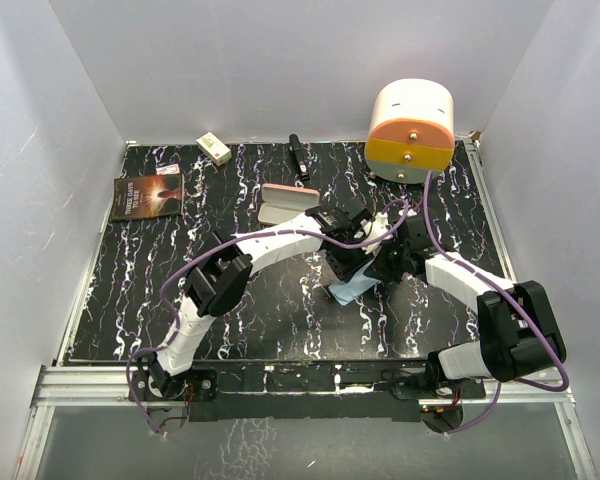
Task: Organize the sunglasses
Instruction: Adjust the glasses cleaning cloth at the center of the board.
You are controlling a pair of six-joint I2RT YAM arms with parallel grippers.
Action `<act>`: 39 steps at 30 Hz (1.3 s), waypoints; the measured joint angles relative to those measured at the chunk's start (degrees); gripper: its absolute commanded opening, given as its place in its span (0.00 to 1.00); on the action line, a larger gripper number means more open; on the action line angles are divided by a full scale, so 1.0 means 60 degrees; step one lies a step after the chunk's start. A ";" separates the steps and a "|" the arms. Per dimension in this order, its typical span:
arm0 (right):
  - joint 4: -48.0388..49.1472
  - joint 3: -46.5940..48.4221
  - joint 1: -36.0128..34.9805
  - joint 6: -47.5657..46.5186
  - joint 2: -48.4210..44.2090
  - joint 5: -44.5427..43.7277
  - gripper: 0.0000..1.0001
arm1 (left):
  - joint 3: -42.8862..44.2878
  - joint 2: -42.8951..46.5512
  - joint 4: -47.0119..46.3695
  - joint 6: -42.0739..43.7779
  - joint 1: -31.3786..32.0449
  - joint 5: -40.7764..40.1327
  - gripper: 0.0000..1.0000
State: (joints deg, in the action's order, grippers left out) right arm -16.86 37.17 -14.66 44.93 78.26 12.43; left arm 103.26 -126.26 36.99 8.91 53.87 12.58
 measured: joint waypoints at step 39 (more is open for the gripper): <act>0.0991 0.0845 -0.0259 0.1588 0.1705 -0.1854 0.08 | 0.0969 -0.1100 -0.0503 0.0393 -0.0532 -0.1592 0.27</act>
State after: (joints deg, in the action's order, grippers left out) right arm -10.92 42.24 -16.21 54.46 88.49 1.30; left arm 109.08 -132.86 33.98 11.27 50.68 3.03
